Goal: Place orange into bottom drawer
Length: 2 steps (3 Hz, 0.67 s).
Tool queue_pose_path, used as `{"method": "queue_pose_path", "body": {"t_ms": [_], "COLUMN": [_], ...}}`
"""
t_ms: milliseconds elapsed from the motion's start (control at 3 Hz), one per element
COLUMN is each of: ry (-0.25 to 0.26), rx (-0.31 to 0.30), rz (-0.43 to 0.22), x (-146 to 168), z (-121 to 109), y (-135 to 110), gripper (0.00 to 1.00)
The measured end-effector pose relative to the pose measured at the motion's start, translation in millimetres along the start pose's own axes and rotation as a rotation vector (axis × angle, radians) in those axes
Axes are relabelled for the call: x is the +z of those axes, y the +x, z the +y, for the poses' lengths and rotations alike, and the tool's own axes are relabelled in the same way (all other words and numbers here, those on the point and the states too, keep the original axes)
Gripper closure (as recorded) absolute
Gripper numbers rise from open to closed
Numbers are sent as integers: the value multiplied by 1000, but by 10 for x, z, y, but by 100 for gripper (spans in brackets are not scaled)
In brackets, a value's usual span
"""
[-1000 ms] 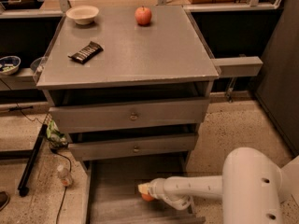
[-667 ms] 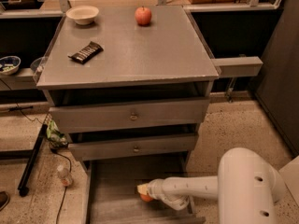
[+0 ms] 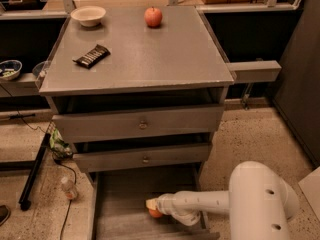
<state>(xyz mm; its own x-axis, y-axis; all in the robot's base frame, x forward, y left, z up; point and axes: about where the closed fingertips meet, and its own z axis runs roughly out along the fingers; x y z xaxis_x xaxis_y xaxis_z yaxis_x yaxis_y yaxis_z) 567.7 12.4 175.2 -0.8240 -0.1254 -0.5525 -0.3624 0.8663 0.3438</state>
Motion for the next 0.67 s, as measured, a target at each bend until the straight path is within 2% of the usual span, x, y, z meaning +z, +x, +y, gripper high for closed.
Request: {"method": "queue_pose_path", "body": {"t_ms": [667], "ry": [-2], "rx": [45], "rz": [35], "x": [226], "z": [-94], "y": [215], "gripper": [100]}}
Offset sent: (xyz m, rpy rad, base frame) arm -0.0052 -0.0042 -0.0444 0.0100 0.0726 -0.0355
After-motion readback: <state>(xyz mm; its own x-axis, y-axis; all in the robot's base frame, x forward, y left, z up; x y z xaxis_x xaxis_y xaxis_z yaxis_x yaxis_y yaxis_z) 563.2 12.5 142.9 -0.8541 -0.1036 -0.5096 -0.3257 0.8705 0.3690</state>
